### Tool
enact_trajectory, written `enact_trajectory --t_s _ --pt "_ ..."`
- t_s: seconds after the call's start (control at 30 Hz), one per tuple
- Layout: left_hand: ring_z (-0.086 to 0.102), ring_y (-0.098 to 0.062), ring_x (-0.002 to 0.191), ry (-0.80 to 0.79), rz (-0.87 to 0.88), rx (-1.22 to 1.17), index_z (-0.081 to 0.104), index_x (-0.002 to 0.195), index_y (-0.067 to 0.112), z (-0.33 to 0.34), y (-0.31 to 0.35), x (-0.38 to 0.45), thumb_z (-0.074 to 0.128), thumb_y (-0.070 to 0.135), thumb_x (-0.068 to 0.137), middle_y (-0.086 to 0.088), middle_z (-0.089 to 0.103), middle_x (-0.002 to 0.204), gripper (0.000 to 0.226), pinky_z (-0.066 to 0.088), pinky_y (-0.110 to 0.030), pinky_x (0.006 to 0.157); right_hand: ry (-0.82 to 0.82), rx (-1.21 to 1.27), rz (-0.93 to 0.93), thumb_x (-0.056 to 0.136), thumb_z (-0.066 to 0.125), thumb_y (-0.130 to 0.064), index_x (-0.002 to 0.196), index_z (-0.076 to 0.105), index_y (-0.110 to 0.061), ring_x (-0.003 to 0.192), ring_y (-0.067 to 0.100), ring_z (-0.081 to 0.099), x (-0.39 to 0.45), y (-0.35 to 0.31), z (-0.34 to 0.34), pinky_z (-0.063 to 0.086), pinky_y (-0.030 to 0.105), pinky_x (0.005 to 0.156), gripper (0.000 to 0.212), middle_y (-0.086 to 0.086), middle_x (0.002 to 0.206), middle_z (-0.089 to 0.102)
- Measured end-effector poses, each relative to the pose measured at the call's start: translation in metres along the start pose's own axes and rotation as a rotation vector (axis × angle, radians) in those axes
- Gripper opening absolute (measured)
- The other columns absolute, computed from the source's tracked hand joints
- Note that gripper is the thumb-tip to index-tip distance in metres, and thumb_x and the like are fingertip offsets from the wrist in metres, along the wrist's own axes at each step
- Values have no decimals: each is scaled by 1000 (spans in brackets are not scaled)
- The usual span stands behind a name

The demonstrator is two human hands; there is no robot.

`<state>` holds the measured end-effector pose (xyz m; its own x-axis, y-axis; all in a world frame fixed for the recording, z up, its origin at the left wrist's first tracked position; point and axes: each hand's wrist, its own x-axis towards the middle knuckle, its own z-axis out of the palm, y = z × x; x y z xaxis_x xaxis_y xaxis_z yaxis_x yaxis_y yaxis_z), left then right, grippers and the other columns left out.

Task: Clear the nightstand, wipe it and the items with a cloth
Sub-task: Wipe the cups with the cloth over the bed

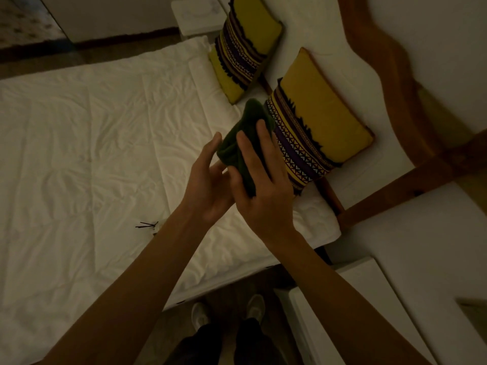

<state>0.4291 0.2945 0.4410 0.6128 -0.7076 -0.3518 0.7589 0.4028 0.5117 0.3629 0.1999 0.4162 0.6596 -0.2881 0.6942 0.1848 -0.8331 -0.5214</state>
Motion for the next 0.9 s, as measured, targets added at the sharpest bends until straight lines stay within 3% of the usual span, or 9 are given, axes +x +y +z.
enact_trajectory --t_s 0.13,0.23,0.37,0.5,0.57,0.67,0.8,0.9 --pt "54 -33 126 41 -50 129 53 141 5 -7 7 -4 59 51 91 -16 49 140 69 48 -43 100 19 17 84 102 58 -24 143 53 -5 147 24 36 -1 3 -1 39 31 115 46 21 156 39" --pt "50 -33 123 28 -27 306 51 143 8 -3 9 -2 51 52 95 -16 51 135 64 42 -42 103 -32 4 23 101 59 -24 142 53 -7 145 32 39 -5 6 -1 39 37 116 45 20 155 41" --pt "54 -26 129 -16 -18 210 46 147 13 1 7 1 43 52 100 -11 56 139 61 47 -39 102 -22 11 -13 99 63 -22 140 57 -9 144 33 41 -8 4 -1 35 34 118 44 19 153 44" --pt "48 -34 138 72 -63 109 51 144 11 -7 1 -3 63 66 81 -15 48 151 85 38 -48 116 15 67 92 97 63 -21 140 56 -4 145 5 32 -4 1 -4 28 16 115 46 21 151 46" --pt "48 -32 138 77 -28 100 51 145 11 -7 1 -5 61 61 85 -15 48 151 79 45 -44 109 5 148 190 98 62 -20 141 54 -2 143 0 33 1 1 -6 30 11 111 47 20 150 48" --pt "54 -28 130 13 11 31 49 145 7 -3 6 -8 63 49 87 -15 54 143 72 52 -38 98 -16 251 290 101 53 -24 144 50 -3 139 11 45 7 4 -10 35 15 110 48 14 149 51" --pt "47 -30 137 -20 46 144 44 149 11 2 11 -5 63 48 87 -16 44 153 75 43 -43 107 -39 279 327 102 54 -23 146 48 -5 140 19 48 12 3 -11 44 32 112 47 13 148 52" --pt "49 -32 138 22 77 306 46 148 14 8 8 0 51 49 96 -16 50 149 63 38 -50 115 -53 219 275 102 56 -22 145 49 -4 142 22 45 7 1 -9 38 27 115 48 15 150 50"
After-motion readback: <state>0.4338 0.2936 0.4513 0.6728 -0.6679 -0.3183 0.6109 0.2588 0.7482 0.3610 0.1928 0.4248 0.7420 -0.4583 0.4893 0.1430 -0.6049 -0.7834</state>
